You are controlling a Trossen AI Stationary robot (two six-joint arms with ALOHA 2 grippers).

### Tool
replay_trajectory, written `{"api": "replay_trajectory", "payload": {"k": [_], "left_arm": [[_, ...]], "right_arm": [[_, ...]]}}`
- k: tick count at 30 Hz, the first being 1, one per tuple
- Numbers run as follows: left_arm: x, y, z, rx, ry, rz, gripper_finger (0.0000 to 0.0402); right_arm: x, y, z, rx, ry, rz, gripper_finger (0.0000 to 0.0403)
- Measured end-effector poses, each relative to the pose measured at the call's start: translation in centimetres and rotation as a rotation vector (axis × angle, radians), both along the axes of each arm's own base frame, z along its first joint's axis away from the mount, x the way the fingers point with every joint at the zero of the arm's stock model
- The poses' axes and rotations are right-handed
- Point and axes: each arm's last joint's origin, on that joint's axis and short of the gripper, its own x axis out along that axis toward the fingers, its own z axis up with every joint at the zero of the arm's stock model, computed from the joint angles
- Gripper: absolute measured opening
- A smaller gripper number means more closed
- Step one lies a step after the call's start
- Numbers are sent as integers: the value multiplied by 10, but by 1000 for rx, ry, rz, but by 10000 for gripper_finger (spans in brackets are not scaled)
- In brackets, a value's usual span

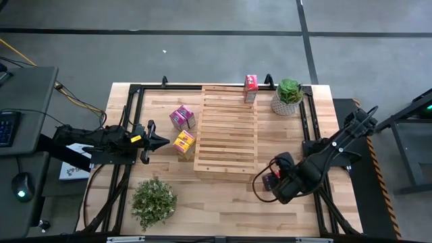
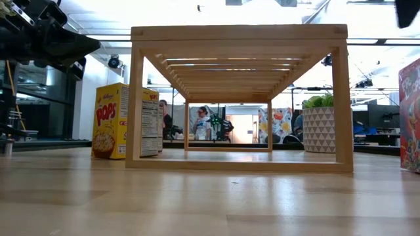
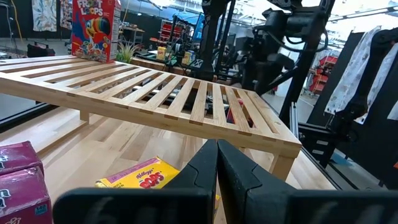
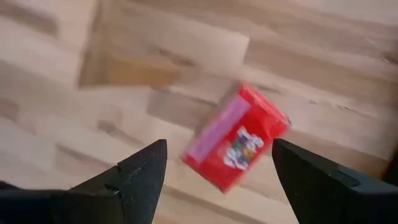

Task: Stack cereal on shelf
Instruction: Put the red cereal box on the shelf aligned with the other red cereal box

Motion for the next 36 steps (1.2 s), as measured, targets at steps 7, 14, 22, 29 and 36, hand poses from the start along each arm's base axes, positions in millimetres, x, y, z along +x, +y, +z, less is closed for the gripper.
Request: {"api": "replay_trajectory", "payload": {"k": [7, 14, 22, 29, 36], "left_arm": [[0, 0, 0, -1, 0, 0, 3], [0, 0, 0, 0, 0, 0, 3], [0, 0, 0, 0, 0, 0, 3], [0, 0, 0, 0, 0, 0, 3], [0, 0, 0, 0, 0, 0, 3]], "right_arm": [[-7, -1, 0, -17, 21, -107, 283], [-8, -1, -9, -34, 8, -180, 283], [-7, 0, -28, -14, 5, -203, 283], [-7, 0, -36, -4, -13, -228, 283], [-8, 0, -49, 23, 11, -224, 283]]}}
